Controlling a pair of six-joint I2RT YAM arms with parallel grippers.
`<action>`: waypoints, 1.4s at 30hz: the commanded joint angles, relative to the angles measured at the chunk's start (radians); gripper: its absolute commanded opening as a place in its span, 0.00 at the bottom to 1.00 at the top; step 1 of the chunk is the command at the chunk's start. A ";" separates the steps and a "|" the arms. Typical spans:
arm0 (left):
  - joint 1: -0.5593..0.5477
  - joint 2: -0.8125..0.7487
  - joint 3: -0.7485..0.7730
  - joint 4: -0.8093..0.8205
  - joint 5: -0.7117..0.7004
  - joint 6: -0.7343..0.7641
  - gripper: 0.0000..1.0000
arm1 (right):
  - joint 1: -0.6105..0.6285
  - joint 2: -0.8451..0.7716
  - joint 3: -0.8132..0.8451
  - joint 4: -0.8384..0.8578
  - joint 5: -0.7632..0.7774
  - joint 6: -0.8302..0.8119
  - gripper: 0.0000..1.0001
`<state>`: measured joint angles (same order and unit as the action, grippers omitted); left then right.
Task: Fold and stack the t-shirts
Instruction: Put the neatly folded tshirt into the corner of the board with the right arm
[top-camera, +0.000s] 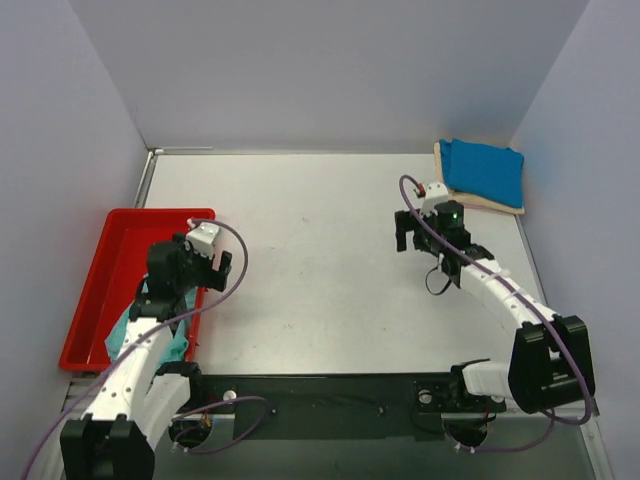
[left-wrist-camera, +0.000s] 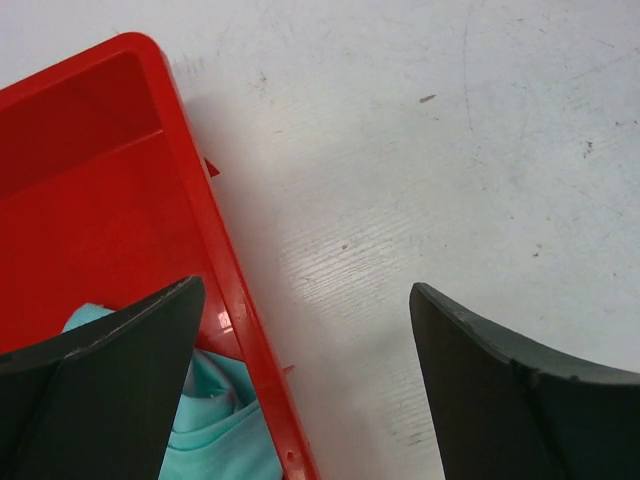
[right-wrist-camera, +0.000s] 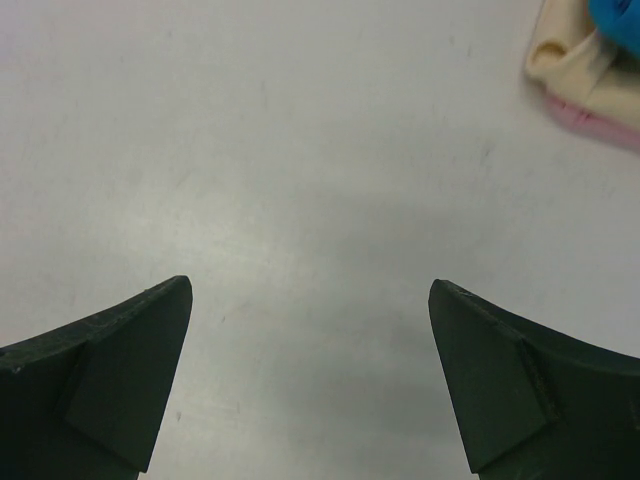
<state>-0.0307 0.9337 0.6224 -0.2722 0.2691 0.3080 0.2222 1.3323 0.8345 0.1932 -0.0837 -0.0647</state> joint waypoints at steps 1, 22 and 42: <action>0.014 -0.180 -0.226 0.448 -0.099 -0.225 0.95 | -0.004 -0.152 -0.246 0.222 -0.004 0.092 1.00; 0.017 -0.179 -0.409 0.564 -0.065 -0.195 0.95 | 0.026 -0.318 -0.756 0.758 0.436 0.149 1.00; 0.018 -0.176 -0.403 0.539 -0.053 -0.175 0.95 | 0.028 -0.277 -0.713 0.729 0.432 0.141 1.00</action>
<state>-0.0166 0.7567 0.2085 0.2356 0.1852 0.1177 0.2440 1.0454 0.0750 0.8768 0.3359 0.0635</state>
